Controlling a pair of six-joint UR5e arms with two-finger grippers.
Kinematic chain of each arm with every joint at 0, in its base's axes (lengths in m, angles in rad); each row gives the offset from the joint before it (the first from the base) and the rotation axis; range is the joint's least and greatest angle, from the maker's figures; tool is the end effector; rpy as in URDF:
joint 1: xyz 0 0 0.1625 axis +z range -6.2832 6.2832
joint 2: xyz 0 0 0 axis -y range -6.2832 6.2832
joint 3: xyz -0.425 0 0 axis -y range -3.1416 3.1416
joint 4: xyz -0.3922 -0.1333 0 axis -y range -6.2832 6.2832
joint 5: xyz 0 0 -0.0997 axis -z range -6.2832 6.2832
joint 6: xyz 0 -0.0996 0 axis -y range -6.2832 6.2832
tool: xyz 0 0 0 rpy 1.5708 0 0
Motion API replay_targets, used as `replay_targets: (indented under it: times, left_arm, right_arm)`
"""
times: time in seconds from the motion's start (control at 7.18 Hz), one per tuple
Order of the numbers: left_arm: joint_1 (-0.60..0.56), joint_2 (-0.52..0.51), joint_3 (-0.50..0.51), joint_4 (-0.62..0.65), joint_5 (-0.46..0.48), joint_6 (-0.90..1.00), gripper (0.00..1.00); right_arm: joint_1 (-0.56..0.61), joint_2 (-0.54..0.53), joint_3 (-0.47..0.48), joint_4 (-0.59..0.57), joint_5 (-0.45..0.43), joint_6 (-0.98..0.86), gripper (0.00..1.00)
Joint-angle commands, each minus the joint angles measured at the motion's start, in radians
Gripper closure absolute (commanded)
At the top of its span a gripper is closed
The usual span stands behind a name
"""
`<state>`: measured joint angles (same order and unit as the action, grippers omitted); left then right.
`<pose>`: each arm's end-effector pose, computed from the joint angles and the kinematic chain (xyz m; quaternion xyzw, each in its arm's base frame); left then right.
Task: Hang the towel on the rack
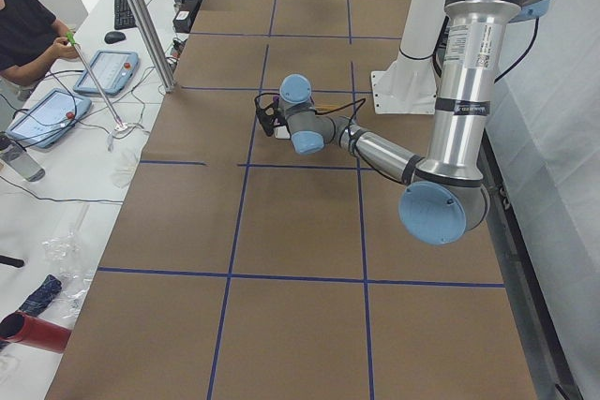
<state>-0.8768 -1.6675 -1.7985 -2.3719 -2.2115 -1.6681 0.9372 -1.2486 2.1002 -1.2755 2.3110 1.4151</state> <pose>0.2809 -0.4529 0.4049 -0.0540 0.5696 -0.2272 0.7880 -0.2433 -0.4429 0.2099 0.0032 -0.5900 0.1168 0.7989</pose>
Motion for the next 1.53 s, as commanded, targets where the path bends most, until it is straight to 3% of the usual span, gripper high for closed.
replay_targets:
  times: [0.0,0.42,0.56,0.98,1.25,1.39]
  left_arm:
    - [-0.134,0.063,0.013,0.003,-0.098,0.245,0.0]
    - [-0.285,0.179,0.04,0.008,-0.123,0.755,0.0]
    - [-0.356,0.208,0.065,0.01,-0.129,0.944,0.0]
    - [-0.49,0.247,0.138,0.034,-0.137,1.424,0.0]
    - [-0.617,0.244,0.137,0.292,-0.099,1.711,0.0]
    - [-0.642,0.23,0.13,0.432,-0.09,1.769,0.0]
  right_arm:
    - [0.095,-0.203,-0.003,-0.001,0.022,-0.185,0.0]
    - [0.337,-0.487,-0.11,-0.007,0.054,-0.851,0.0]
    - [0.406,-0.498,-0.153,-0.052,0.054,-1.004,0.0]
    - [0.583,-0.464,-0.17,-0.403,-0.007,-1.521,0.0]
    - [0.624,-0.446,-0.172,-0.504,-0.067,-1.68,0.0]
    - [0.63,-0.445,-0.169,-0.543,-0.059,-1.691,0.0]
